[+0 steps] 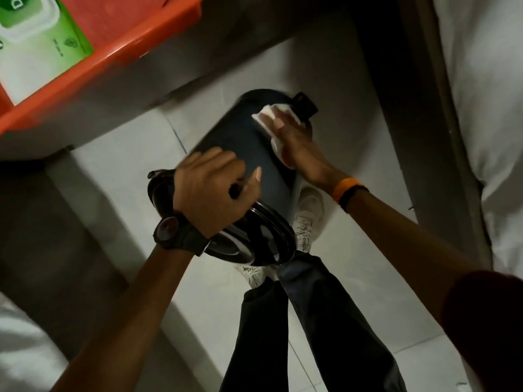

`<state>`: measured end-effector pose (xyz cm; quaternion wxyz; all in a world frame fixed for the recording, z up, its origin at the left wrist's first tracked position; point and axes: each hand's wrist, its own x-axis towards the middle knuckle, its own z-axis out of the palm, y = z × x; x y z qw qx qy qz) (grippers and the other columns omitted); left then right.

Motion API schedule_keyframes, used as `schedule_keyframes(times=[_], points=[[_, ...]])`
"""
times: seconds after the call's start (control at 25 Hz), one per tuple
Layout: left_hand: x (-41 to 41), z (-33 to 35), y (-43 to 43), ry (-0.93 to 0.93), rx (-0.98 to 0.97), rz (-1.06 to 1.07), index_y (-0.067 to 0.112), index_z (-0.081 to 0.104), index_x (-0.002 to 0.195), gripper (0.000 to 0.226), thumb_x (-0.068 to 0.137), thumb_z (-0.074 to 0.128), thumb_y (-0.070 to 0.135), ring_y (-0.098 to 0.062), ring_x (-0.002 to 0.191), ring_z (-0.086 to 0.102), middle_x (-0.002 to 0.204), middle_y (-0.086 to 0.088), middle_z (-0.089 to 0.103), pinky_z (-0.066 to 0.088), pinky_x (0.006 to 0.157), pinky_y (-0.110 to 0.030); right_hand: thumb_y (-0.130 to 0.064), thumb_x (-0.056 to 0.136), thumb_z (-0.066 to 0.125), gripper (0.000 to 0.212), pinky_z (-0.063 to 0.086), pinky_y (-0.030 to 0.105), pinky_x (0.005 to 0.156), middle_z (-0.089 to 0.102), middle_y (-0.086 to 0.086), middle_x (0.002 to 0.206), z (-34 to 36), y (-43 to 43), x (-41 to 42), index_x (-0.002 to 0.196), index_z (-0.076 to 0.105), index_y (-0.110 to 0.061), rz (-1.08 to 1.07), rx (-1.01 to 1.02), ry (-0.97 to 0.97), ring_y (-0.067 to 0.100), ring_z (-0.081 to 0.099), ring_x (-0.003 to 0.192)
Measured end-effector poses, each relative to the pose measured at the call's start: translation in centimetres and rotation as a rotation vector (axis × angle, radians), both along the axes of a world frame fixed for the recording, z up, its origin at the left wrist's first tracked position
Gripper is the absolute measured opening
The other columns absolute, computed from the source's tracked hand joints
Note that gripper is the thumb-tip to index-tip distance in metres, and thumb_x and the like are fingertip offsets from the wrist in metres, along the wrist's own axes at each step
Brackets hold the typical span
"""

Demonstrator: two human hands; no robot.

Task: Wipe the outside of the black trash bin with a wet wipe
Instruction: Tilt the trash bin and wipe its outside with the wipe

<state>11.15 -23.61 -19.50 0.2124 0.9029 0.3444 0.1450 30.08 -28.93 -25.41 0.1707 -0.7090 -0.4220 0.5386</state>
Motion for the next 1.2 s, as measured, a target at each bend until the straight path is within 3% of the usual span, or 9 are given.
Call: schedule_keyframes(times=[0.08, 0.24, 0.4, 0.48, 0.64, 0.76, 0.96, 1.04, 1.2], points=[[-0.6, 0.3, 0.5, 0.076, -0.119, 0.182, 0.019, 0.038, 0.052, 0.048, 0.093, 0.055, 0.036, -0.015, 0.052, 0.035, 0.050, 0.005, 0.038, 0.029, 0.052, -0.029, -0.048, 0.104, 0.022, 0.054, 0.001, 0.049, 0.131, 0.009, -0.010, 0.172, 3.9, -2.7, -2.2, 0.157, 0.025, -0.040, 0.061, 0.093, 0.105, 0.012, -0.002, 0.160], [-2.4, -0.4, 2.0, -0.065, -0.473, 0.386, 0.012, 0.035, 0.049, 0.050, 0.090, 0.057, 0.029, -0.017, 0.047, 0.032, 0.046, -0.003, 0.030, 0.028, 0.054, -0.030, -0.035, 0.104, 0.020, 0.054, -0.006, 0.042, 0.131, 0.016, -0.004, 0.172, 5.7, -8.2, -3.9, 0.156, 0.033, -0.028, 0.067, 0.265, 0.220, 0.005, 0.001, 0.159], [-3.0, -3.2, 2.4, -0.180, -0.696, 0.528, 0.010, 0.031, 0.050, 0.050, 0.089, 0.061, 0.021, -0.011, 0.051, 0.027, 0.049, 0.005, 0.023, 0.027, 0.057, -0.032, -0.071, 0.097, 0.016, 0.037, 0.005, 0.060, 0.129, 0.002, -0.014, 0.172, -0.9, -7.3, 0.0, 0.132, 0.014, -0.082, -0.288, -0.087, 0.197, 0.009, 0.000, 0.159], [-3.2, -4.0, 3.6, -0.204, -0.731, 0.570, 0.013, 0.032, 0.050, 0.050, 0.089, 0.061, 0.021, -0.009, 0.051, 0.025, 0.048, 0.007, 0.024, 0.026, 0.056, -0.031, -0.086, 0.086, 0.015, 0.061, 0.001, 0.061, 0.128, -0.003, -0.016, 0.172, -3.1, -6.7, 1.2, 0.145, 0.011, -0.071, -0.321, -0.144, 0.133, 0.014, -0.007, 0.160], [-5.3, -5.1, 6.3, -0.227, -0.779, 0.813, 0.006, 0.030, 0.050, 0.050, 0.084, 0.061, 0.026, -0.020, 0.054, 0.023, 0.051, 0.002, 0.022, 0.024, 0.058, -0.034, -0.044, 0.107, 0.023, 0.043, -0.003, 0.045, 0.131, 0.005, -0.025, 0.168, 2.3, -7.5, -4.2, 0.143, 0.022, -0.068, -0.198, 0.128, 0.263, 0.010, -0.005, 0.160], [-6.7, -5.9, 7.0, -0.206, -0.814, 0.853, 0.006, 0.032, 0.050, 0.049, 0.083, 0.061, 0.028, -0.017, 0.049, 0.024, 0.043, 0.008, 0.023, 0.025, 0.056, -0.032, -0.043, 0.106, 0.019, 0.048, -0.010, 0.042, 0.130, 0.001, -0.021, 0.169, 3.3, -9.4, -6.5, 0.153, 0.017, -0.050, 0.059, 0.378, 0.233, 0.012, -0.011, 0.160], [-5.4, -5.1, 7.2, -0.183, -0.634, 1.009, 0.019, 0.044, 0.050, 0.046, 0.094, 0.054, 0.030, -0.015, 0.050, 0.043, 0.051, 0.001, 0.045, 0.041, 0.063, -0.031, -0.056, 0.104, 0.017, 0.056, -0.008, 0.054, 0.129, -0.001, -0.012, 0.172, -5.9, -3.7, 0.3, 0.159, 0.014, -0.043, -0.335, -0.048, 0.016, 0.015, -0.008, 0.160], [-3.9, -3.1, 5.6, -0.289, -0.407, 0.898, 0.024, 0.053, 0.060, 0.035, 0.095, 0.048, 0.022, -0.011, 0.063, 0.056, 0.063, 0.001, 0.058, 0.048, 0.072, -0.037, -0.055, 0.107, 0.014, 0.055, -0.013, 0.050, 0.129, -0.001, -0.007, 0.173, -7.1, -2.9, 0.7, 0.160, 0.012, -0.041, -0.329, -0.140, 0.039, 0.016, -0.008, 0.160], [-0.4, 0.2, -1.0, -0.129, -0.048, 0.010, 0.011, 0.062, 0.070, 0.031, 0.096, 0.049, 0.021, -0.029, 0.072, 0.059, 0.072, -0.007, 0.064, 0.042, 0.069, -0.036, -0.087, 0.087, 0.013, 0.079, -0.010, 0.048, 0.129, 0.002, -0.011, 0.173, -7.4, -3.1, -0.5, 0.157, 0.009, -0.050, -0.311, -0.267, 0.186, 0.016, -0.004, 0.160]])
